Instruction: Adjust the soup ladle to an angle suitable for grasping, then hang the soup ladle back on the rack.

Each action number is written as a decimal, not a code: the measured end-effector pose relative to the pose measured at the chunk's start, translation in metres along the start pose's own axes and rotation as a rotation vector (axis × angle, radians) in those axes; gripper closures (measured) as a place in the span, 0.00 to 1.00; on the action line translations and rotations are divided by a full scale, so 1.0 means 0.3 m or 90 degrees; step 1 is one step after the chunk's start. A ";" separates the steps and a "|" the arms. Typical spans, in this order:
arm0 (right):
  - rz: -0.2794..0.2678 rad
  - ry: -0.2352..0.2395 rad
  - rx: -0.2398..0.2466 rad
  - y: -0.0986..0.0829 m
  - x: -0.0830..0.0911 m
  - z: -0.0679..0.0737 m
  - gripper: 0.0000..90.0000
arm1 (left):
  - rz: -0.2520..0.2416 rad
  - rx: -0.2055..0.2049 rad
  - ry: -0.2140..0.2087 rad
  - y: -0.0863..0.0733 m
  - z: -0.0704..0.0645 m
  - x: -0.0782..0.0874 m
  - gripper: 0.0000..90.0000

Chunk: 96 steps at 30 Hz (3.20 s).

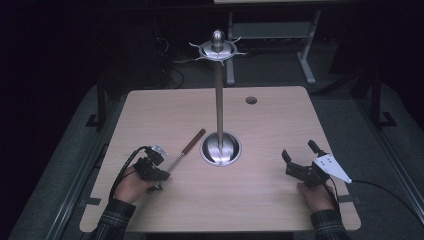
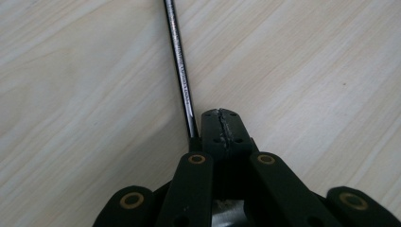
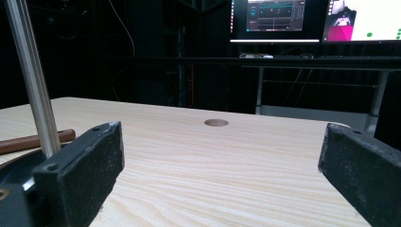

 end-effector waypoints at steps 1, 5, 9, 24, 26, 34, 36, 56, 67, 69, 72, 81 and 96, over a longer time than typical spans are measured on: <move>0.000 0.000 0.000 0.000 0.000 0.000 0.00 | -0.002 -0.003 0.007 -0.003 0.007 0.002 1.00; 0.000 0.000 0.000 0.000 0.000 0.000 0.00 | 0.003 0.000 0.022 -0.013 0.023 0.009 1.00; 0.000 0.000 0.001 0.000 0.000 0.000 0.00 | 0.008 -0.002 0.043 -0.026 0.045 0.018 1.00; 0.000 -0.001 0.002 0.000 0.000 -0.001 0.00 | 0.010 0.004 0.075 -0.047 0.085 0.027 0.99; 0.000 0.000 0.001 0.000 0.000 0.000 0.00 | 0.006 0.006 0.071 -0.046 0.085 0.030 0.99; 0.000 0.000 0.001 0.000 0.000 0.000 0.00 | -0.017 0.010 0.052 -0.028 0.083 0.047 0.99; 0.000 -0.001 0.001 0.000 0.000 0.000 0.00 | -0.014 -0.001 0.052 -0.022 0.087 0.053 0.99; 0.000 -0.001 0.002 0.000 0.000 0.000 0.00 | -0.054 -0.004 0.026 0.124 0.148 0.074 0.77; 0.001 -0.001 0.003 0.000 0.000 0.000 0.00 | -0.037 -0.020 0.030 0.201 0.192 0.007 0.66; 0.000 0.000 0.001 0.000 0.000 0.001 0.00 | -0.013 -0.034 0.034 0.213 0.202 -0.008 0.66; 0.000 0.000 0.002 0.000 0.000 0.001 0.00 | -0.010 -0.037 0.033 0.237 0.211 -0.021 0.65; 0.000 -0.001 0.003 0.000 0.000 0.000 0.00 | 0.004 -0.033 0.042 0.304 0.228 -0.092 0.66; 0.000 -0.001 0.001 0.000 0.000 0.000 0.00 | 0.036 -0.034 0.048 0.305 0.229 -0.140 0.72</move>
Point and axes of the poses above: each handheld gripper's, and its own axes: x roughly backward along the jaws, y roughly out of its top, z roughly to its left, the point moved 4 cm from there along -x, roughly forward along the jaws, and after that the axes turned 11 degrees about -x, right-handed, at the moved point
